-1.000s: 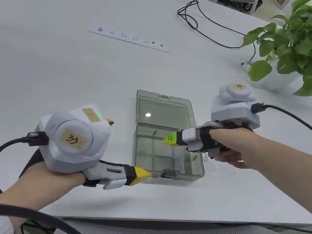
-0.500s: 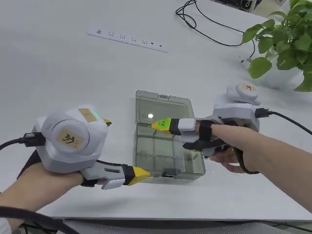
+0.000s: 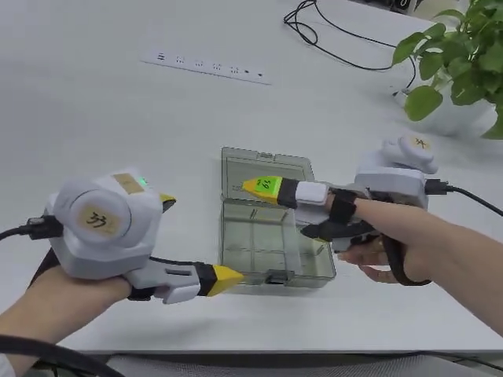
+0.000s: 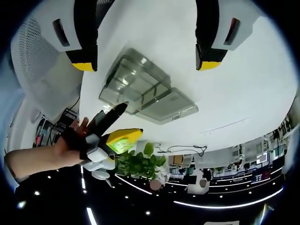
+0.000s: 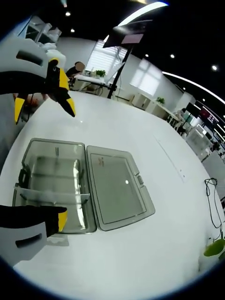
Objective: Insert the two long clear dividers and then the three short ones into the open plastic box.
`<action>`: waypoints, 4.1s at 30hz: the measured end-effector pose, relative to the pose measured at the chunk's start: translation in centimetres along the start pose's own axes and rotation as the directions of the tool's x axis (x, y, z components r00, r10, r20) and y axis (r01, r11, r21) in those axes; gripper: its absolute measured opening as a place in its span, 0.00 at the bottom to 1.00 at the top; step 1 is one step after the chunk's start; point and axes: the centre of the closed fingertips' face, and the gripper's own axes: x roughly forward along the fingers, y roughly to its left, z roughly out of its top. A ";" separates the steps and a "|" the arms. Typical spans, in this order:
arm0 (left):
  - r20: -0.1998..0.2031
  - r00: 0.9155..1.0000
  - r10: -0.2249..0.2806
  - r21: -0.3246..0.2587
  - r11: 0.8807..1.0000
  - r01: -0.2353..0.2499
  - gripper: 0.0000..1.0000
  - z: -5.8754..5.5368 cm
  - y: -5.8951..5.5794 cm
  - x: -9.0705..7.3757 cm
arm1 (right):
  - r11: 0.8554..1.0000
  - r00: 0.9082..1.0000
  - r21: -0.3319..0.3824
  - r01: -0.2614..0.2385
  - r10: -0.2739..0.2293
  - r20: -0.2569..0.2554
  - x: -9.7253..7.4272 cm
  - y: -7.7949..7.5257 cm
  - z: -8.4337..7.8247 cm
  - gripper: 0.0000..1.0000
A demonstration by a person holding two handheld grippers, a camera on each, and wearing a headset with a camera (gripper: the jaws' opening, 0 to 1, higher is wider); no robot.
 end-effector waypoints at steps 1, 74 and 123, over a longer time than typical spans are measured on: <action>-0.001 1.000 0.006 -0.007 1.000 -0.006 0.88 -0.1 0.1 -0.1 | 0.999 0.999 -0.022 -0.032 0.032 0.001 -0.1 0.6 -0.1 1.00; -0.552 0.768 0.325 -0.069 0.900 -0.431 0.65 -9.5 11.2 -4.6 | 0.674 0.999 -0.738 0.039 0.000 0.053 -10.6 -10.3 -0.9 1.00; -0.565 0.771 0.293 -0.056 0.919 -0.390 0.30 -8.3 11.8 -4.1 | 0.707 0.999 -0.706 0.039 -0.015 0.039 -9.6 -8.9 -1.4 0.98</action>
